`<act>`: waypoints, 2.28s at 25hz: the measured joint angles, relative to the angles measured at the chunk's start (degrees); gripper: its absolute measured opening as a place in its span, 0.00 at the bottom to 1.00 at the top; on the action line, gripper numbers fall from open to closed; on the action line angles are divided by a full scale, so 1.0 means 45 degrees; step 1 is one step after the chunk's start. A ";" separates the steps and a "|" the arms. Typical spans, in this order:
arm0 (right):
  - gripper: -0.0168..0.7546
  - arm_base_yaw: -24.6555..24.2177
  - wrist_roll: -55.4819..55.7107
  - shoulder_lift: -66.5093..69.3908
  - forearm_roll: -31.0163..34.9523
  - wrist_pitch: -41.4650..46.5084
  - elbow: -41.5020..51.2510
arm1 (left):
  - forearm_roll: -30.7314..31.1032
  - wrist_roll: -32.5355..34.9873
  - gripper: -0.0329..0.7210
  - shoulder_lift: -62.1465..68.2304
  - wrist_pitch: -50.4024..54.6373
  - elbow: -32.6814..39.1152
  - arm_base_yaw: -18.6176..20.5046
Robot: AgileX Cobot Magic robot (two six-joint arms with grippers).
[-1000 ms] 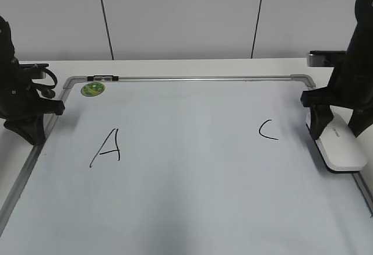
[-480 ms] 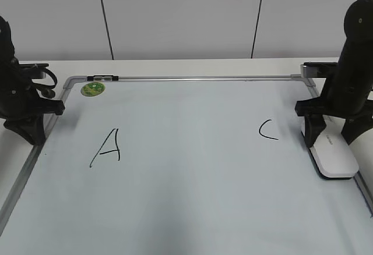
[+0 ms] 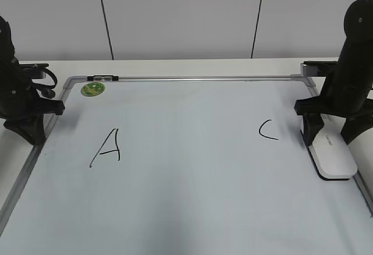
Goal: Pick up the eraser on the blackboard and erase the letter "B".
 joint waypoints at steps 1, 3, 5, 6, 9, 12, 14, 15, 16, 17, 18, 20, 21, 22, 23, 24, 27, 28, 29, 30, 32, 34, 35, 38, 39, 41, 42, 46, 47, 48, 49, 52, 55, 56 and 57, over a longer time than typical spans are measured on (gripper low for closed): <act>0.79 0.0000 0.0000 0.0000 0.0000 0.0000 0.0000 | 0.0000 0.0000 0.07 0.0000 0.0000 0.0000 0.0000; 0.79 0.0000 0.0000 0.0000 -0.0024 0.0000 -0.0046 | 0.0000 0.0000 0.07 0.0000 0.0000 0.0000 0.0000; 0.79 0.0000 0.0059 0.0000 -0.0117 0.0076 -0.0047 | 0.0000 0.0000 0.07 0.0000 0.0000 0.0000 0.0000; 0.79 0.0000 0.0144 0.0000 -0.0185 0.0146 -0.0067 | 0.0000 0.0000 0.08 0.0000 0.0019 0.0000 0.0000; 0.80 0.0000 0.0445 0.0000 -0.0502 0.0479 -0.0194 | 0.0000 0.0000 0.11 0.0000 0.0049 0.0000 0.0000; 0.80 0.0000 0.0536 0.0000 -0.0800 0.0991 -0.0436 | 0.0000 0.0000 0.28 -0.0112 0.0049 0.0000 0.0000; 0.80 0.0000 0.0558 0.0000 -0.0833 0.1169 -0.0589 | 0.0000 0.0000 0.42 -0.0328 0.0049 0.0000 0.0000; 0.80 0.0000 0.0558 0.0000 -0.0881 0.1222 -0.0713 | 0.0000 0.0022 0.50 -0.0444 0.0049 0.0000 0.0000; 0.80 0.0000 0.0566 0.0000 -0.0953 0.1255 -0.0810 | 0.0029 0.0022 0.57 -0.0565 0.0049 0.0000 0.0000; 0.80 0.0000 0.0566 0.0000 -0.1010 0.1255 -0.0875 | 0.0058 0.0022 0.62 -0.0645 0.0076 0.0000 0.0000; 0.80 0.0000 0.0586 0.0000 -0.1063 0.1280 -0.0968 | 0.0142 0.0022 0.67 -0.0749 0.0082 0.0000 0.0000; 0.80 0.0000 0.0586 0.0000 -0.1063 0.1285 -0.1125 | 0.0231 0.0022 0.73 -0.1017 0.0103 0.0000 0.0000; 0.80 0.0000 0.0586 0.0000 -0.1083 0.1311 -0.1211 | 0.0260 0.0022 0.75 -0.1123 0.0103 0.0000 0.0000; 0.80 0.0000 0.0586 0.0000 -0.1083 0.1313 -0.1288 | 0.0260 0.0022 0.76 -0.1289 0.0109 0.0000 0.0000; 0.80 0.0000 0.0586 0.0000 -0.1083 0.1336 -0.1358 | 0.0260 0.0022 0.76 -0.1445 0.0133 0.0000 0.0000; 0.79 0.0000 0.0613 0.0000 -0.1056 0.1333 -0.1431 | 0.0266 0.0022 0.77 -0.1585 0.0161 0.0000 0.0000; 0.79 0.0000 0.0613 0.0000 -0.0789 0.1333 -0.1520 | 0.0266 0.0022 0.77 -0.2124 0.0310 0.0000 0.0000; 0.79 0.0000 0.0613 0.0000 -0.0693 0.1333 -0.1539 | 0.0266 0.0022 0.77 -0.2275 0.0429 0.0000 0.0000; 0.79 0.0000 0.0613 0.0000 -0.0592 0.1333 -0.1539 | 0.0266 0.0022 0.77 -0.2460 0.0566 0.0000 0.0000; 0.79 0.0000 0.0613 0.0000 -0.0592 0.1340 -0.1539 | 0.0266 0.0022 0.77 -0.2644 0.0687 0.0000 0.0000; 0.79 0.0000 0.0792 -0.0112 -0.0592 0.1363 -0.1539 | 0.0266 0.0022 0.77 -0.2965 0.0892 0.0000 0.0000; 0.79 0.0000 0.0926 -0.0429 -0.0592 0.1362 -0.1515 | 0.0266 -0.0091 0.77 -0.3354 0.1035 0.0000 0.0000; 0.79 0.0000 0.0926 -0.0429 -0.0592 0.1362 -0.1515 | 0.0266 -0.0146 0.77 -0.3534 0.1127 0.0023 0.0000; 0.79 0.0000 0.0983 -0.1894 -0.0592 0.1367 -0.1043 | 0.0342 -0.0250 0.77 -0.4430 0.1203 0.0189 0.0000; 0.79 0.0028 0.1005 -0.2371 -0.0592 0.1389 -0.0789 | 0.0442 -0.0312 0.77 -0.4761 0.1203 0.0336 0.0000; 0.79 0.0212 0.1108 -0.3589 -0.0592 0.1389 0.0024 | 0.0534 -0.0486 0.77 -0.5679 0.1129 0.0975 0.0000; 0.79 0.0364 0.1160 -0.4206 -0.0592 0.1298 0.0523 | 0.0564 -0.0549 0.77 -0.6184 0.1077 0.1440 -0.0026; 0.79 0.1272 0.1372 -0.6142 -0.0592 0.0240 0.2433 | 0.0564 -0.0661 0.77 -0.8225 0.0583 0.3556 -0.0026; 0.79 0.1562 0.1472 -0.6623 -0.0592 0.0007 0.2917 | 0.0564 -0.0660 0.77 -0.8817 0.0485 0.4124 -0.0026; 0.79 0.1794 0.1569 -0.6941 -0.0592 -0.0149 0.3295 | 0.0564 -0.0660 0.77 -0.9309 0.0435 0.4569 -0.0026; 0.79 0.2079 0.1621 -0.7308 -0.0592 -0.0292 0.3794 | 0.0584 -0.0660 0.77 -1.0015 0.0404 0.5145 -0.0026; 0.79 0.2554 0.1726 -0.8460 -0.0592 -0.0576 0.4970 | 0.0714 -0.0660 0.77 -1.1778 0.0388 0.6366 -0.0026; 0.79 0.2670 0.1796 -0.9867 -0.0520 -0.0804 0.6232 | 0.1111 -0.0660 0.77 -1.3623 0.0388 0.7633 -0.0026; 0.79 0.2670 0.1828 -1.0418 -0.0592 -0.0810 0.6683 | 0.1205 -0.0660 0.77 -1.4279 0.0388 0.8020 -0.0026; 0.79 0.2670 0.1837 -1.0985 -0.0592 -0.0831 0.7123 | 0.1255 -0.0660 0.77 -1.4823 0.0388 0.8335 -0.0026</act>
